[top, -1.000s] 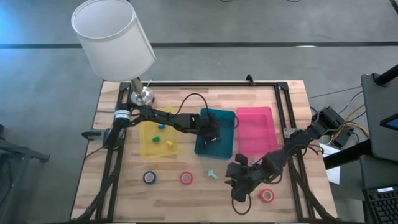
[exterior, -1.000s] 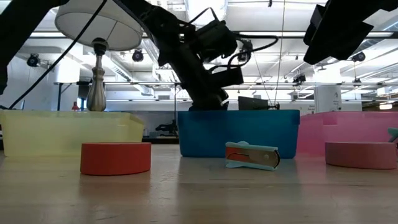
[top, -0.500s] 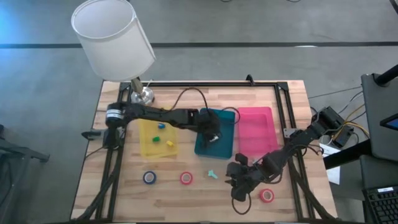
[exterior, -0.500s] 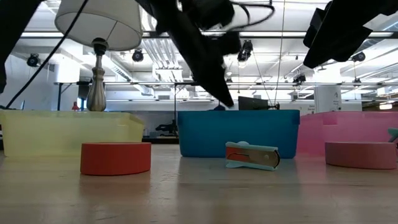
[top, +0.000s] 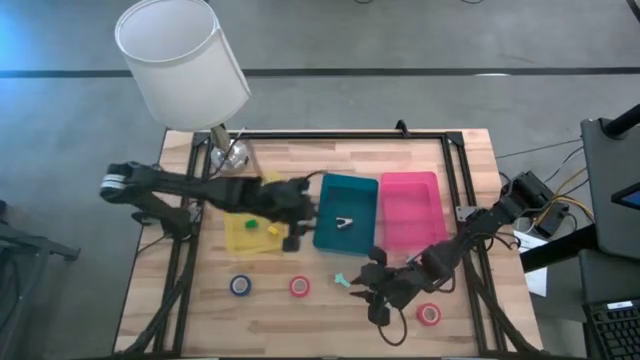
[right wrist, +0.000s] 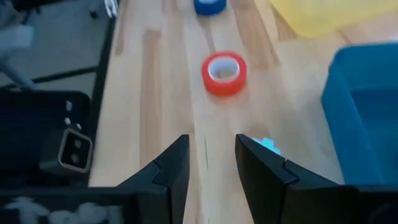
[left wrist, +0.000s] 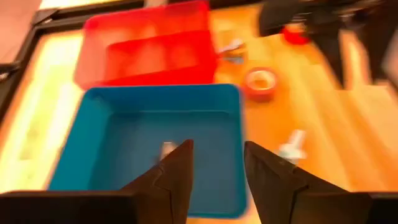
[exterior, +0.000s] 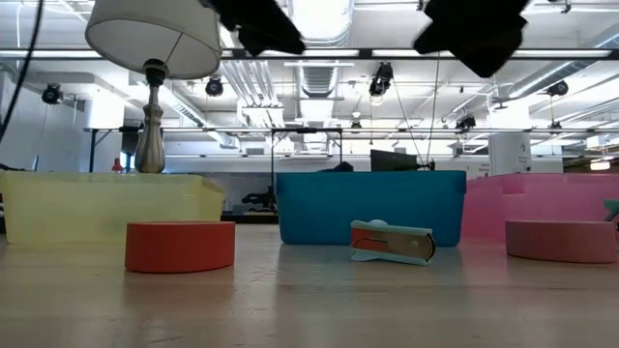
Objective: Pick and place Stapler, Stapler remover, tape
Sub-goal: Put the left light blue staple remover into the blue bin
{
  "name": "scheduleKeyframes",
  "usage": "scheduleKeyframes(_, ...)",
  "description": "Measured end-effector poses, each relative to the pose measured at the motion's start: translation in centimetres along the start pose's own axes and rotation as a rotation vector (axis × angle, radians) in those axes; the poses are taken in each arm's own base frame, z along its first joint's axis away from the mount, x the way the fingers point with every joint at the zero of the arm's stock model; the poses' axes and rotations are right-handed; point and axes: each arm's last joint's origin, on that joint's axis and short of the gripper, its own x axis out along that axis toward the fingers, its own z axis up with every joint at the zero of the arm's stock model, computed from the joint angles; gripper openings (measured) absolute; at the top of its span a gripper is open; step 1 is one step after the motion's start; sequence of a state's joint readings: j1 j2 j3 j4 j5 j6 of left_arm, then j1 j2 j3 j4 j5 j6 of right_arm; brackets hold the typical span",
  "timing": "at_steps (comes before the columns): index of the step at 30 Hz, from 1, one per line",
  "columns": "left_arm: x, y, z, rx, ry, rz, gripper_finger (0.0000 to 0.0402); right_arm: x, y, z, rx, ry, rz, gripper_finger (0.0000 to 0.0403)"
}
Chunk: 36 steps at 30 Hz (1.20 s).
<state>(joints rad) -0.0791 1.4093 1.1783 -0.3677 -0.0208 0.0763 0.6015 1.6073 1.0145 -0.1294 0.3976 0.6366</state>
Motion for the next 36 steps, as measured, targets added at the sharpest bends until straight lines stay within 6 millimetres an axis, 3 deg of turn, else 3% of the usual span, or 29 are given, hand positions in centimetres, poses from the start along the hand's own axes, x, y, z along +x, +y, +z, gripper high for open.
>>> scheduleKeyframes(3,-1.2,-1.5,-1.9,-0.006,-0.072,-0.033,0.0144,0.8,0.0,0.3,0.014,-0.050,-0.008,0.0123)
scheduleKeyframes(7,-2.6,-2.7,-4.1,-0.032,-0.171,-0.057,0.0145,2.8,-0.1,0.0,0.032,0.008,-0.006,0.0123)
scheduleKeyframes(15,-3.9,-2.9,-8.3,-0.098,-0.259,-0.032,0.0145,5.2,0.0,-0.2,0.090,0.187,-0.097,0.0123)
scheduleKeyframes(21,-4.3,-2.9,-8.9,-0.132,-0.411,-0.042,0.0143,6.8,-0.6,-0.9,0.146,0.301,-0.226,0.0123)
scheduleKeyframes(27,-4.6,-2.8,-9.1,-0.133,-0.447,-0.043,0.0142,9.1,-1.0,-1.2,0.148,0.396,-0.259,0.0123)
scheduleKeyframes(36,-4.4,-2.9,-9.1,-0.132,-0.448,-0.047,0.0141,9.4,-1.4,0.0,0.133,0.453,-0.338,0.0123)
